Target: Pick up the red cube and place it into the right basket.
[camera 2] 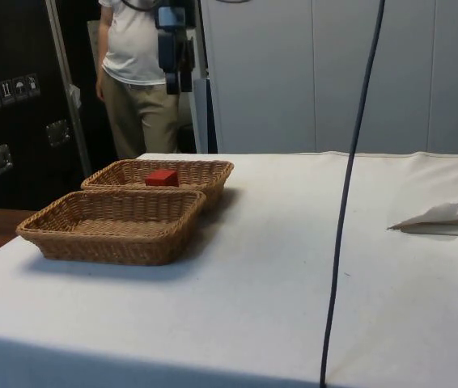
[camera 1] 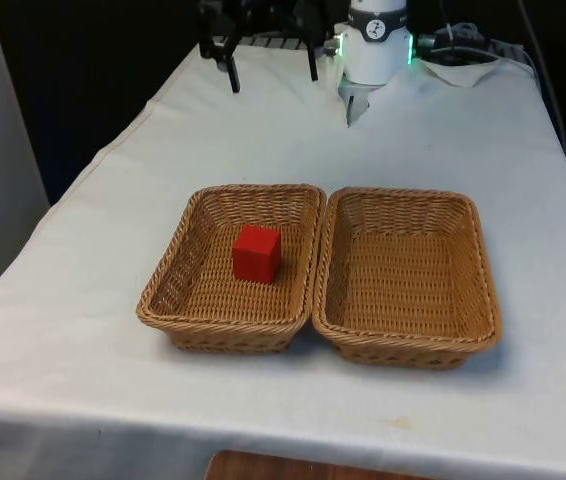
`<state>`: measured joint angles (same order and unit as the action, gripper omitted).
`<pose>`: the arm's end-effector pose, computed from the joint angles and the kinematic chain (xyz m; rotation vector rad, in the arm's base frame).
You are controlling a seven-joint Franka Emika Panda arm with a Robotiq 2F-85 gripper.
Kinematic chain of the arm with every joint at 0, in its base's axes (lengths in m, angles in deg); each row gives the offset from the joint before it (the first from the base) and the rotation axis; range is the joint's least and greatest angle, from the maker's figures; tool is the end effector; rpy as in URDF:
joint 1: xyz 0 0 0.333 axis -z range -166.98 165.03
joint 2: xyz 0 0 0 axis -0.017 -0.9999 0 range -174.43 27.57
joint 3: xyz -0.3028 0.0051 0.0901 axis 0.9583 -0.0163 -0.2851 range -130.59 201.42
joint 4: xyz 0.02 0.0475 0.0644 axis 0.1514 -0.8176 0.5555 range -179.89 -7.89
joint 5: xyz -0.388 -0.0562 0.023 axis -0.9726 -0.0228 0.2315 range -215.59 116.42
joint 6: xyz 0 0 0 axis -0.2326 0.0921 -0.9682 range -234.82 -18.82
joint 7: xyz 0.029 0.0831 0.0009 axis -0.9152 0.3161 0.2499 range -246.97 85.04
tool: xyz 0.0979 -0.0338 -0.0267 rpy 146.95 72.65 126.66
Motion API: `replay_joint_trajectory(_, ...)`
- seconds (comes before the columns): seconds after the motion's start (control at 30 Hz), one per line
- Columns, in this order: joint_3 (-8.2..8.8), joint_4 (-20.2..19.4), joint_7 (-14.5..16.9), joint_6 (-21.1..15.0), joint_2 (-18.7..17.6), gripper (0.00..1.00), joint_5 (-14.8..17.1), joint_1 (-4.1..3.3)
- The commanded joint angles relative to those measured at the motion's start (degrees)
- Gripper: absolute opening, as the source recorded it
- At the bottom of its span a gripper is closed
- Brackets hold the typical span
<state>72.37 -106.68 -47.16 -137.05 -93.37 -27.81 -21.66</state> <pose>0.6176 -0.1272 0.3881 -3.0093 -0.2337 -0.0648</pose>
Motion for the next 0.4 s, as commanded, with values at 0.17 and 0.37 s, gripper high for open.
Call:
replay_joint_trajectory(0.17,-0.34,-1.5,-1.2,0.5,3.6,1.00,-3.5,-0.80)
replay_joint_trajectory(0.37,-1.26,-2.6,-1.0,0.8,5.2,1.00,-4.2,-0.34)
